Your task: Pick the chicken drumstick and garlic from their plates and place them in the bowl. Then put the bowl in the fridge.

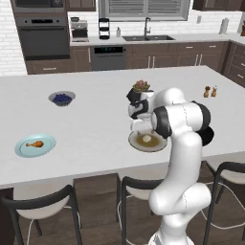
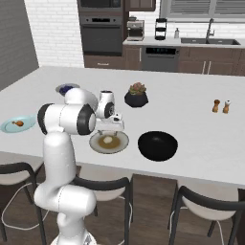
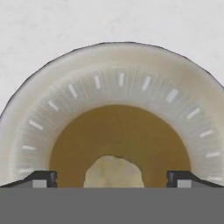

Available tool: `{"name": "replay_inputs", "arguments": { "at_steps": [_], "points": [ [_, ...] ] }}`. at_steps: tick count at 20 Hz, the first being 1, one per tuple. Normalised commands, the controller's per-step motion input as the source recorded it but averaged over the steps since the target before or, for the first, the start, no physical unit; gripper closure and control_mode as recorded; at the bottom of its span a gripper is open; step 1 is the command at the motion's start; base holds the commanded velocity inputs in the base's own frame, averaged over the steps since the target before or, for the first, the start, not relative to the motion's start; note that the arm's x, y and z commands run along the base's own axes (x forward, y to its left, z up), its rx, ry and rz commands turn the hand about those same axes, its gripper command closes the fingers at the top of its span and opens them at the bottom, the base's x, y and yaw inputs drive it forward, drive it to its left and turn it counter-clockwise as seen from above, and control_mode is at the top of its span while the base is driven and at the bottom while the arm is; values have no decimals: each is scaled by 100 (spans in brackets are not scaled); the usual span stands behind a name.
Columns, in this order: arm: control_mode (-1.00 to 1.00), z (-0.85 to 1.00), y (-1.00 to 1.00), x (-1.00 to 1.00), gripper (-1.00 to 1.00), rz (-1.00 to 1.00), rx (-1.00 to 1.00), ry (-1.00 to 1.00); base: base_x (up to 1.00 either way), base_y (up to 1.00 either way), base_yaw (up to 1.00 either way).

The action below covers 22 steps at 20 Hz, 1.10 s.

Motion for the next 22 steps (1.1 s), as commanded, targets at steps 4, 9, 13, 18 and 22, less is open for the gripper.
{"name": "replay_inputs", "arguments": {
  "at_steps": [4,9,13,18,22],
  "points": [
    [-100,-46,-4,8,-100,0,0,2,0,0,0],
    [-100,-19,-1,1,-100,0,0,3,0,0,0],
    [-100,0,-1,0,-100,0,0,0,0,0,0],
    [-100,0,-3,0,-100,0,0,0,0,0,0],
    [-100,0,-6,0,-100,0,0,0,0,0,0]
  ]
}}
